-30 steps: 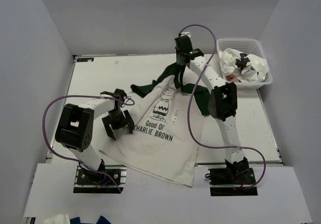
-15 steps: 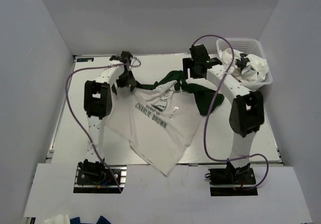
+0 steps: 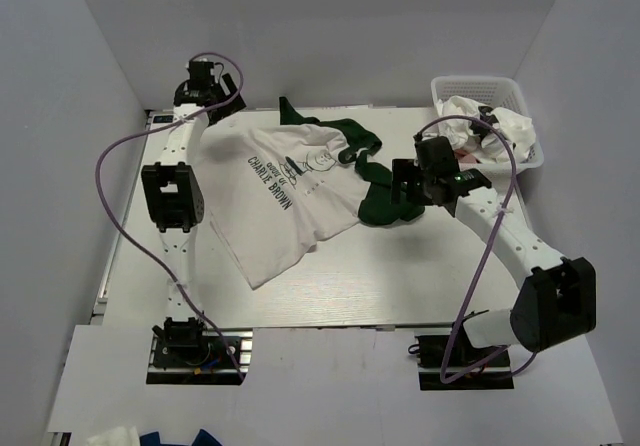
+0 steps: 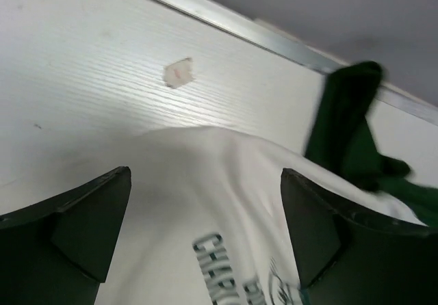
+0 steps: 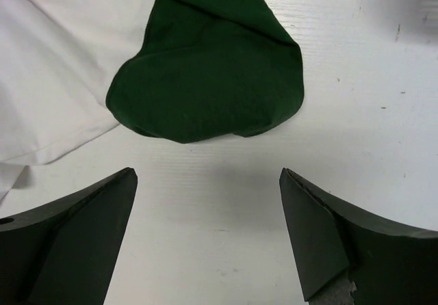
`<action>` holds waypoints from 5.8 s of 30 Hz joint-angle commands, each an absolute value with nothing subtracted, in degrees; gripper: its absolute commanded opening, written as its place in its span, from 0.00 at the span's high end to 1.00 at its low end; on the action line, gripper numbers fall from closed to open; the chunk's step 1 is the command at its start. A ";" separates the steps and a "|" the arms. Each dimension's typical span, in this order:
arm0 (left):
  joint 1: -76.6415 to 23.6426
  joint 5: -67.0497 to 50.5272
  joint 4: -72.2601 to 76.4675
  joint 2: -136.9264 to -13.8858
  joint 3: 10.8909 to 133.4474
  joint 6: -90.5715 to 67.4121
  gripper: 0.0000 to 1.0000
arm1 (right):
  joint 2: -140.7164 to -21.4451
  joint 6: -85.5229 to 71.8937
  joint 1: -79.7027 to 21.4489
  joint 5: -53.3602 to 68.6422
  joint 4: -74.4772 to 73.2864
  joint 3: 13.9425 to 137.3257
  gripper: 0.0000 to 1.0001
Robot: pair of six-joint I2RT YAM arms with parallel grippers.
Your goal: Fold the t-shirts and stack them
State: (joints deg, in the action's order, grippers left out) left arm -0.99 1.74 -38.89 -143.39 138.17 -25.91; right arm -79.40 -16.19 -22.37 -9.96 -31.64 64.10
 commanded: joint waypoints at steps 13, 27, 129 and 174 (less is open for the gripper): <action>-10.80 -10.20 -50.69 -74.11 60.08 -37.52 0.00 | -77.24 -13.81 -21.80 -20.48 -18.85 48.43 0.14; -19.34 -10.47 -50.89 -72.41 41.66 -43.42 0.03 | -97.82 -10.81 -19.95 -17.14 -10.46 61.78 0.60; -5.89 -0.10 -41.84 -112.32 85.79 -27.07 0.00 | -122.39 -20.82 -19.95 5.46 -13.10 94.28 0.10; -4.66 12.05 -49.90 -135.24 113.97 -23.91 0.00 | -123.91 -15.65 -19.86 -15.91 -28.19 92.44 0.10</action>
State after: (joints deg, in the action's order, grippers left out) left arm -5.56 11.16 -49.82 -131.59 108.42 -25.39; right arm -119.77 -15.86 -20.49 -13.82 -23.86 86.56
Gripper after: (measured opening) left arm 0.995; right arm 0.905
